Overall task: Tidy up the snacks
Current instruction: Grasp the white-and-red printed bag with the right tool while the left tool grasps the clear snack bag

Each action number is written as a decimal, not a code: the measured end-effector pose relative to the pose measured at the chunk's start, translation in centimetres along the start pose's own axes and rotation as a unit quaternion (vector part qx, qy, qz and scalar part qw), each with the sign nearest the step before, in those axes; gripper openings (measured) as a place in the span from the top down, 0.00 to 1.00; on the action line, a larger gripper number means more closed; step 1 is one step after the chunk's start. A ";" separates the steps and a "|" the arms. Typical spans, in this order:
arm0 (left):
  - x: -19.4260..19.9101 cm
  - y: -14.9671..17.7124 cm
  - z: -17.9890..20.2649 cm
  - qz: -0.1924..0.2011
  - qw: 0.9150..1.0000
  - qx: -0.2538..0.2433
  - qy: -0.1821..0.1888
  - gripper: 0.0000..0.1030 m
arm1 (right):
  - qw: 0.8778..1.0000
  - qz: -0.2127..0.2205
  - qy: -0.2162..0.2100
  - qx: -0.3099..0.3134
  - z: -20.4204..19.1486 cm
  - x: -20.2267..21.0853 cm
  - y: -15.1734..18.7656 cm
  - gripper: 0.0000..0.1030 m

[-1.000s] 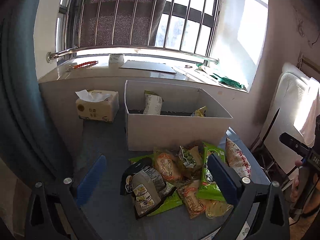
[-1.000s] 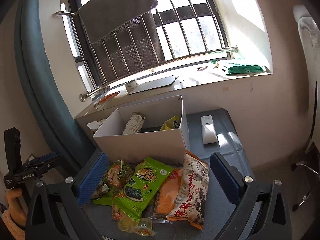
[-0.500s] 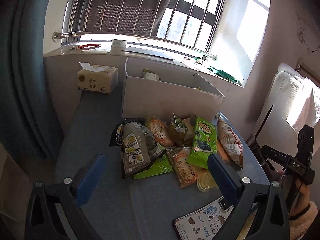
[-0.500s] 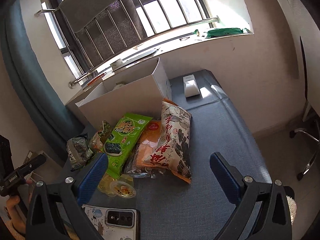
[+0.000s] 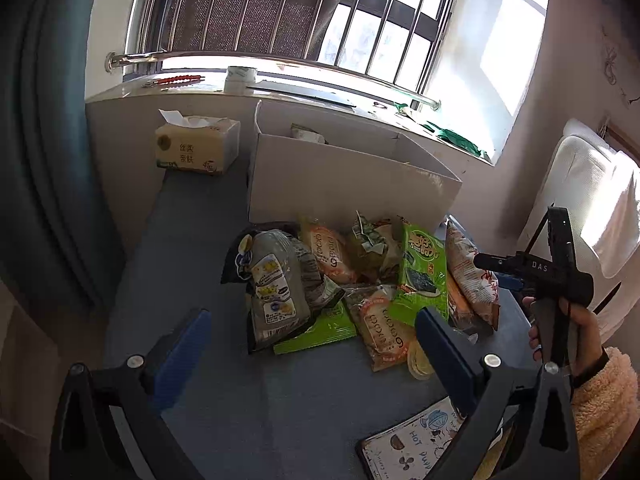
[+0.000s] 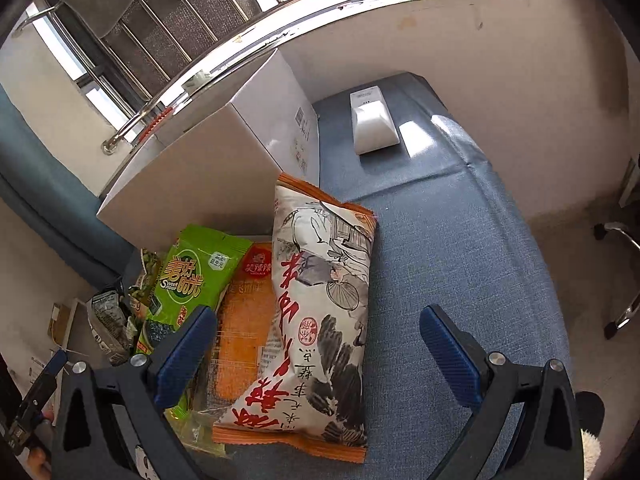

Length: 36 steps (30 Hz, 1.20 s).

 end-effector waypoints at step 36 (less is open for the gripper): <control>-8.9 -2.6 -2.3 -0.056 0.998 0.005 0.030 0.64 | 0.990 0.077 -0.113 0.029 -5.6 8.1 4.1 0.65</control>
Point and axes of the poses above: each gripper's, at about its wrist camera, not at the fingertips, and x roughly against the way its jaws point, z to its right, y to its underside, the point moved 4 cm from there along -x, roughly the way its jaws point, and after that the axes turned 11 degrees about -y, right-handed, at the moved point
